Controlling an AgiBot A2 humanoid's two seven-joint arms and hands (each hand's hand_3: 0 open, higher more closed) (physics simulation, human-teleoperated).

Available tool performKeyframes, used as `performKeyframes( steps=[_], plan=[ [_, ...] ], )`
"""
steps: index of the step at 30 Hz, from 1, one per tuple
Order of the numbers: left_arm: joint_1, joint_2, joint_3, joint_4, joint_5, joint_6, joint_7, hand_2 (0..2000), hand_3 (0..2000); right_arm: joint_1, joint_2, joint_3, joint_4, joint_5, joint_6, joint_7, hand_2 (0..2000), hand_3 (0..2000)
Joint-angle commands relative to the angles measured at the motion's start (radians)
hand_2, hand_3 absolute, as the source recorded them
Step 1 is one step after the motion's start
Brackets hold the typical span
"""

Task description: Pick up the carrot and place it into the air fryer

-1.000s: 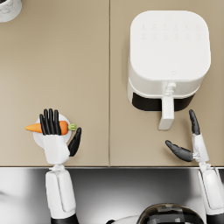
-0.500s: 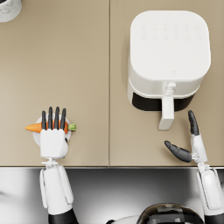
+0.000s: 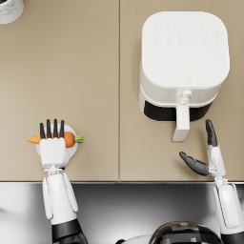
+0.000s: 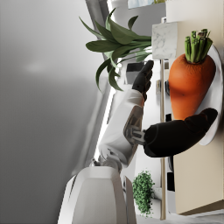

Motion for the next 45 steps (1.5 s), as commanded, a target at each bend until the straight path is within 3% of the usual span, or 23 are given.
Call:
performKeyframes(
  steps=[1,10,11,12,15,16,19,23,27,34,40,45],
  plan=[
    [0.028,-0.001,0.017,0.072,0.001,0.010,0.001,0,0,0.011,-0.006,-0.009,0.004,0.000,0.000,0.000,0,0],
    [0.070,-0.005,0.054,0.188,0.002,0.104,-0.004,0,0,0.009,-0.021,-0.015,0.014,0.000,0.000,0.000,0,0],
    [0.075,-0.006,0.054,0.198,0.003,0.119,-0.009,1361,327,0.010,-0.023,-0.017,0.016,0.000,0.000,0.000,0,0],
    [0.084,-0.006,0.056,0.215,0.003,0.109,-0.010,2000,653,0.010,-0.025,-0.018,0.016,0.000,0.000,0.000,0,0],
    [0.096,-0.006,0.061,0.257,0.002,0.181,-0.005,2000,1633,-0.001,-0.026,-0.014,0.008,0.000,0.000,0.000,0,0],
    [0.105,-0.005,0.063,0.268,0.001,0.256,0.044,2000,1960,0.005,-0.030,-0.010,-0.006,0.000,0.000,0.000,0,0],
    [0.078,-0.001,0.051,0.177,0.002,0.366,0.150,2000,2000,0.012,-0.038,-0.009,-0.051,0.000,0.000,0.000,0,0],
    [0.020,0.009,0.038,-0.053,-0.084,0.408,0.201,2000,2000,0.027,-0.049,-0.014,-0.122,0.000,0.000,0.000,0,0],
    [0.042,0.004,0.041,-0.226,-0.258,0.418,0.214,2000,2000,0.031,-0.056,-0.011,-0.201,0.000,0.000,0.000,0,0],
    [0.081,-0.002,0.067,-0.330,-0.563,0.418,0.218,2000,2000,0.089,-0.088,0.063,-0.301,0.000,0.000,0.000,0,0],
    [0.076,0.004,0.089,-0.372,-0.658,0.417,0.218,2000,2000,0.176,-0.139,0.173,-0.424,0.000,0.000,0.000,0,0],
    [0.067,0.009,0.116,-0.392,-0.671,0.416,0.219,2000,2000,0.215,-0.147,0.264,-0.498,0.004,-0.126,0.003,0,0]
  ],
)
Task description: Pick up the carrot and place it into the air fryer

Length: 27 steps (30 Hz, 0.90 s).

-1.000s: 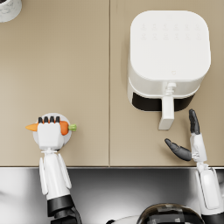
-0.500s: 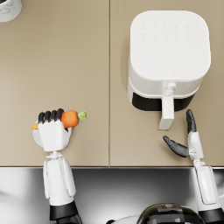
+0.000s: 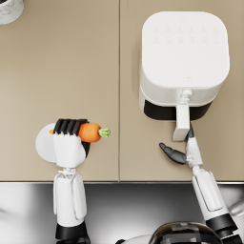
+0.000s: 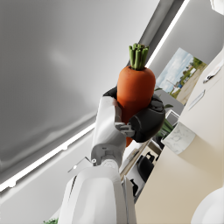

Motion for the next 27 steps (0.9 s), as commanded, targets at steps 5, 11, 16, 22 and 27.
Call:
performKeyframes(
  steps=[5,11,16,22,27],
  plan=[
    [0.017,0.003,0.044,-0.024,-0.003,-0.001,0.000,2000,2000,0.060,0.020,0.169,-0.019,0.005,-0.047,-0.001,2000,980],
    [0.073,0.017,0.115,0.027,-0.003,-0.001,0.000,2000,2000,0.057,0.112,0.283,0.100,0.005,-0.069,-0.007,2000,2000],
    [0.164,0.058,0.221,0.073,-0.003,-0.001,0.000,2000,2000,-0.027,0.320,0.355,0.421,0.002,-0.030,-0.014,2000,2000],
    [0.272,0.126,0.323,0.126,-0.003,-0.002,0.000,2000,2000,-0.068,0.564,0.479,0.713,0.000,0.093,0.002,2000,2000],
    [0.352,0.198,0.436,0.207,-0.003,-0.002,0.000,2000,2000,-0.109,0.693,0.421,0.571,-0.001,0.138,0.011,2000,2000]
  ],
)
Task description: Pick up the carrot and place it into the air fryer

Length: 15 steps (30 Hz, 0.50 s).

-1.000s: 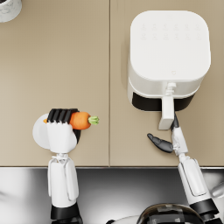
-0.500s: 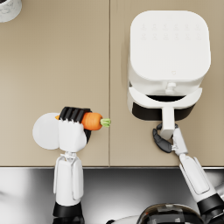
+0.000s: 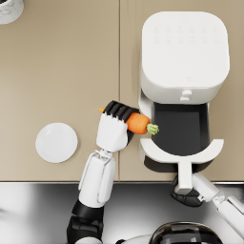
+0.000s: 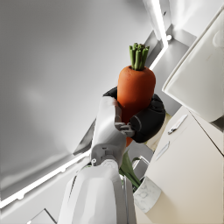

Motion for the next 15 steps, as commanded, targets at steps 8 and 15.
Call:
performKeyframes(
  steps=[8,15],
  plan=[
    [0.179,0.142,0.223,0.207,0.000,-0.007,0.000,2000,2000,0.007,0.050,0.045,0.037,0.000,-0.007,-0.004,2000,2000],
    [0.194,0.176,0.345,0.283,0.001,-0.008,0.000,2000,2000,0.009,0.055,0.048,0.041,0.000,-0.004,-0.009,2000,2000]
  ],
)
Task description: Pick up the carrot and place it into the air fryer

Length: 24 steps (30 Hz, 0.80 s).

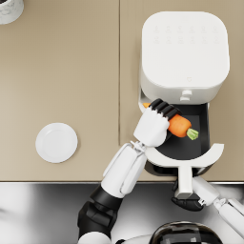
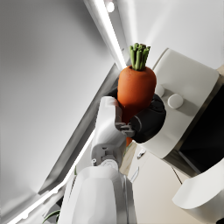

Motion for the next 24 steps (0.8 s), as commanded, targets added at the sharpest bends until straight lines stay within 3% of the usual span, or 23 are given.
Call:
performKeyframes(
  steps=[1,2,3,4,8,12,15,19,20,24],
  plan=[
    [0.027,0.024,0.081,0.049,0.000,0.000,0.000,2000,2000,0.000,0.000,0.000,0.000,0.000,0.000,0.000,2000,2000],
    [0.018,0.021,0.094,0.046,0.000,0.000,0.000,2000,2000,0.000,0.000,0.000,0.000,0.000,0.000,0.000,2000,2000],
    [0.009,0.017,0.105,0.046,0.000,0.000,0.000,639,1673,0.000,0.000,0.000,0.000,0.000,0.000,0.000,2000,2000],
    [-0.001,0.012,0.108,0.049,0.000,0.010,-0.001,0,1347,0.000,0.000,0.000,0.000,0.000,0.000,-0.001,2000,2000],
    [-0.074,-0.030,0.035,0.001,0.000,0.009,-0.001,0,40,0.000,0.002,0.000,0.002,0.000,0.001,-0.004,2000,2000],
    [-0.240,-0.129,-0.185,-0.244,0.001,0.028,-0.002,0,0,0.000,0.001,0.000,0.002,0.000,0.001,-0.004,2000,2000],
    [-0.333,-0.149,-0.371,-0.353,0.000,0.033,-0.002,0,0,0.001,0.000,0.000,0.001,0.000,0.002,-0.005,2000,2000],
    [-0.427,-0.139,-0.556,-0.406,0.000,0.035,-0.003,0,0,0.001,0.001,0.000,0.001,0.000,0.002,-0.004,2000,2000],
    [-0.434,-0.135,-0.588,-0.410,0.000,0.036,-0.003,0,0,-0.027,-0.290,0.024,0.164,0.000,0.002,-0.004,2000,2000],
    [-0.444,-0.132,-0.688,-0.444,-0.001,0.036,-0.003,0,0,0.105,-0.266,0.036,0.072,-0.001,0.035,0.001,2000,2000]
  ],
)
